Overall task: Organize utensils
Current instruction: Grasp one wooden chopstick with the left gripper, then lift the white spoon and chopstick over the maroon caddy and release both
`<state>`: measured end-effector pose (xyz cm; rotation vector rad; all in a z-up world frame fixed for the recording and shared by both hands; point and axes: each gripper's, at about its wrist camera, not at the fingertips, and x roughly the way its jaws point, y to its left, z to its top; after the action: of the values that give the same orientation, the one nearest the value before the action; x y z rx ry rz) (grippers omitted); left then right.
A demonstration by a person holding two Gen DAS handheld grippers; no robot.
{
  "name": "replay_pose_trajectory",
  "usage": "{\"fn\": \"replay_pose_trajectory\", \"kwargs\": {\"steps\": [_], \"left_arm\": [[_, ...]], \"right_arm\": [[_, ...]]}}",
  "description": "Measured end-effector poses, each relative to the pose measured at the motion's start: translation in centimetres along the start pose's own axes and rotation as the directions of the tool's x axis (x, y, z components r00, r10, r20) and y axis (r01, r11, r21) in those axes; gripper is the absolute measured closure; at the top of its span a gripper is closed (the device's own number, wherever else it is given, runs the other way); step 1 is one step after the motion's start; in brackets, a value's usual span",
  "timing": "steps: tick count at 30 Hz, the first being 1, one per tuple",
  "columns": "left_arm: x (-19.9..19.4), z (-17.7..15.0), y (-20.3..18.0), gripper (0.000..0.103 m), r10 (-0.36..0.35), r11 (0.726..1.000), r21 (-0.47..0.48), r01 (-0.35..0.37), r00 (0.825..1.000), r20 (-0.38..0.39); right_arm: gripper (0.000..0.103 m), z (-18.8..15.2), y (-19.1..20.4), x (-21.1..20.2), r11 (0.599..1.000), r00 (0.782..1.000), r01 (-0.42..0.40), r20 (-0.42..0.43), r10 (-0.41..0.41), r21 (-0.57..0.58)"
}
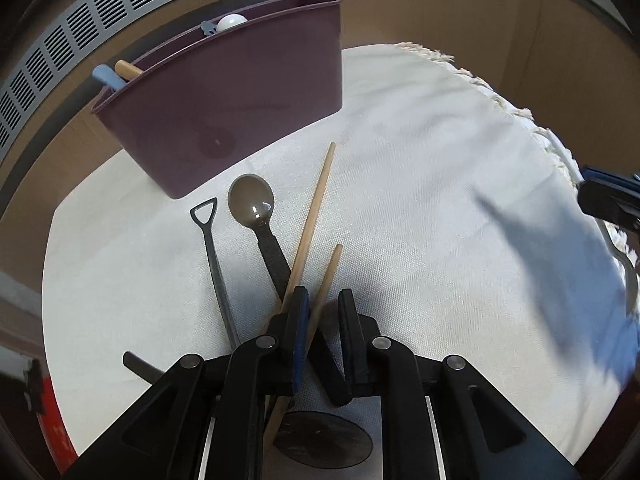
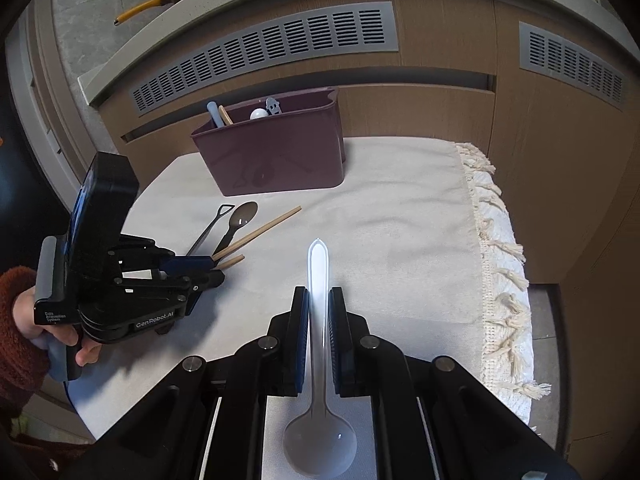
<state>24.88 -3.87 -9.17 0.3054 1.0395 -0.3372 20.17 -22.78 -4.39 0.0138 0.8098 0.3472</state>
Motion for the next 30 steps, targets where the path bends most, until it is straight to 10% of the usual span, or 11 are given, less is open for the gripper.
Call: {"fn": "replay_pose_trajectory", "kwargs": {"steps": [12, 30], "left_arm": [[-2.7, -0.9, 2.8, 0.098, -0.194, 0.941, -0.248, 0.229, 0.968, 0.157], [-13.2, -0.4, 6.4, 0.098, -0.180, 0.912, -0.266, 0.313, 0.887, 0.426]], "right_arm": [[0.095, 0.0, -0.5, -0.6, 1.000, 1.000, -0.024, 0.000, 0.024, 0.008], [0.095, 3.0, -3.4, -1.6, 0.972, 0.981, -0.194, 0.039, 0.190, 0.134]]}}
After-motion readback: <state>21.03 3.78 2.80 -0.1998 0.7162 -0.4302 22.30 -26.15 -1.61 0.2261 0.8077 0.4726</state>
